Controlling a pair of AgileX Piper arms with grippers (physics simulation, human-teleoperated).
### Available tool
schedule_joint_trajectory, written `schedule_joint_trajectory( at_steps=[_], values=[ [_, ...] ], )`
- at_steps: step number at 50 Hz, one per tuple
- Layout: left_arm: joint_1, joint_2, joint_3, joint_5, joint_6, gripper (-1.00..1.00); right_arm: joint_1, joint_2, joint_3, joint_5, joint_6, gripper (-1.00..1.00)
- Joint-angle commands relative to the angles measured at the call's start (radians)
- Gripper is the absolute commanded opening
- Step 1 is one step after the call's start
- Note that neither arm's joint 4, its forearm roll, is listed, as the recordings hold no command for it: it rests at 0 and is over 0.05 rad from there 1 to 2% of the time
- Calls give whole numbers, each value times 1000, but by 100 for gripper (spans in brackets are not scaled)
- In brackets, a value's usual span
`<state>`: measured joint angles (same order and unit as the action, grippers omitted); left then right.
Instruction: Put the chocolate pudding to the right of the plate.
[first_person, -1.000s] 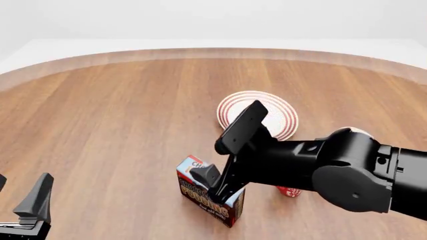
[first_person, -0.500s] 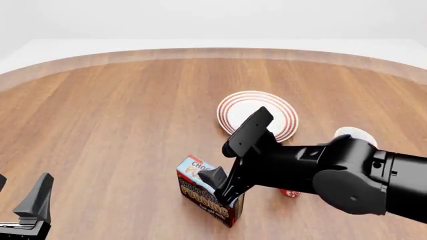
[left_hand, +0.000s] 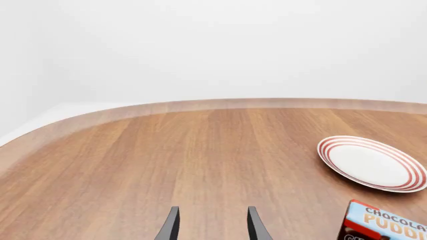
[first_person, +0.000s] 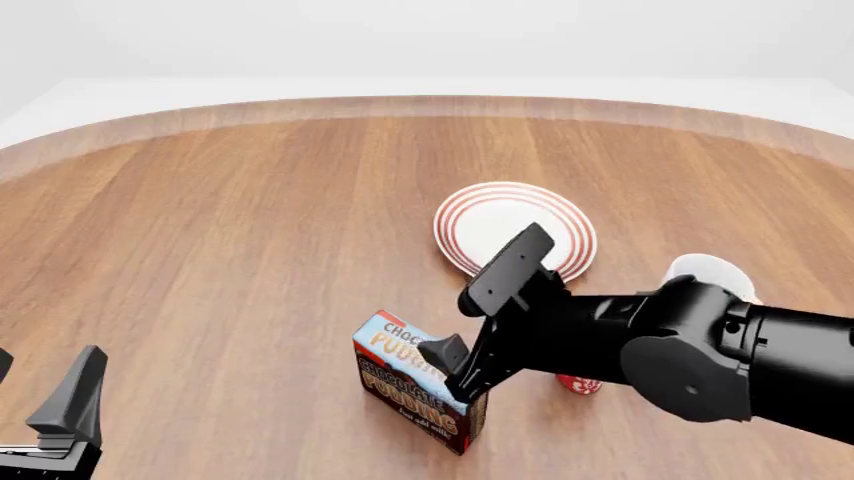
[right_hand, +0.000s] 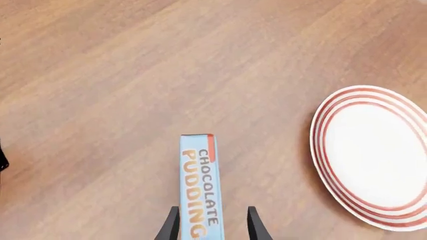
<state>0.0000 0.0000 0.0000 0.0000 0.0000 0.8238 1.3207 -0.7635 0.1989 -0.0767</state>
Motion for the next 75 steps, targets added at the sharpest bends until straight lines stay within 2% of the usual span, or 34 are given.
schedule_joint_trajectory(
  at_steps=[1, 15, 50, 75],
  values=[
    [0, 0, 0, 0, 0, 100, -34, 23, 16, -15, -25, 100],
    [0, 0, 0, 0, 0, 100, -27, 57, 18, -42, -30, 100],
    [0, 0, 0, 0, 0, 100, 9, 112, 28, -104, 22, 100],
    [0, 0, 0, 0, 0, 100, 11, 161, 28, -128, 38, 100]
  ],
)
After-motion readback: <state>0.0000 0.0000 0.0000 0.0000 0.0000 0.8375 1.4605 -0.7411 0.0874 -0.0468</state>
